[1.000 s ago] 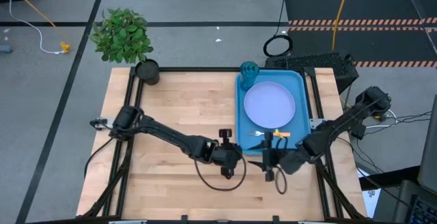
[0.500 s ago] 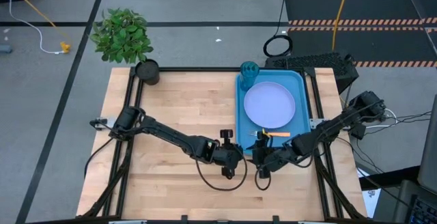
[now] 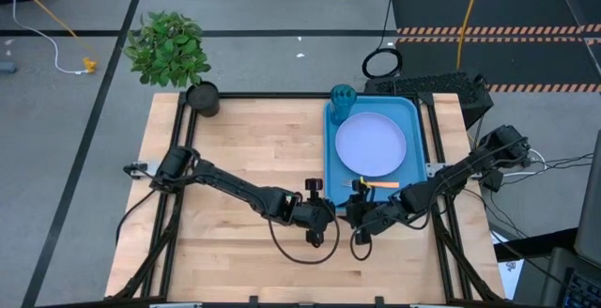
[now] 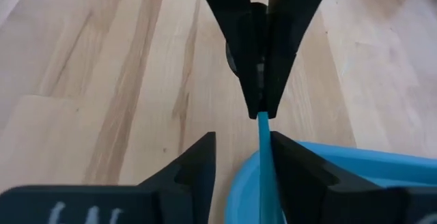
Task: Pick and place plate/cup/fork/spoon on tray
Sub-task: Put the blue spoon on the blue table tray under the brown fork
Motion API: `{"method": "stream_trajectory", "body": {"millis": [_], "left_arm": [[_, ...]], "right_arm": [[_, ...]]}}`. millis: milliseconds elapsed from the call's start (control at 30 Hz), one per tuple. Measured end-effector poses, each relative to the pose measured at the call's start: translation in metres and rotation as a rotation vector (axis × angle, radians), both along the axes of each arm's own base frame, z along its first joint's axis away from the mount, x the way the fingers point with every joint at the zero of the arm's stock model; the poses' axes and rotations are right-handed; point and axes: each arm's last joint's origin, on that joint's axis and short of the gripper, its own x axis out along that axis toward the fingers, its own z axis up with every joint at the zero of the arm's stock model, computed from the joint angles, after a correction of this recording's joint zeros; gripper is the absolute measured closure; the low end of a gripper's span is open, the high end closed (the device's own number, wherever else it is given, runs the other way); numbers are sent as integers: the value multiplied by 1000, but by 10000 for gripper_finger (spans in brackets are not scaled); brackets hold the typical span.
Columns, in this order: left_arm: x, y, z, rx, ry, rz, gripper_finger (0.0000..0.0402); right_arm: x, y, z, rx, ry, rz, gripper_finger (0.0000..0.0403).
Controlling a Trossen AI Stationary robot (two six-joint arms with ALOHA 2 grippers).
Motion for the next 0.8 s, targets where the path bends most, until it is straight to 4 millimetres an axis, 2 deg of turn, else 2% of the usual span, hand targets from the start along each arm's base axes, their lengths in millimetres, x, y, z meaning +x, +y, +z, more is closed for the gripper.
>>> {"method": "stream_trajectory", "body": {"millis": [600,800], "left_arm": [[-1,-3,0,1,-3,-9,389],[1,-3,1,-13,-35,-11,377]], "right_arm": [[0,-1,0,-14,-5,-18,393],[0,-1,0,-17,2,-17,391]]}}
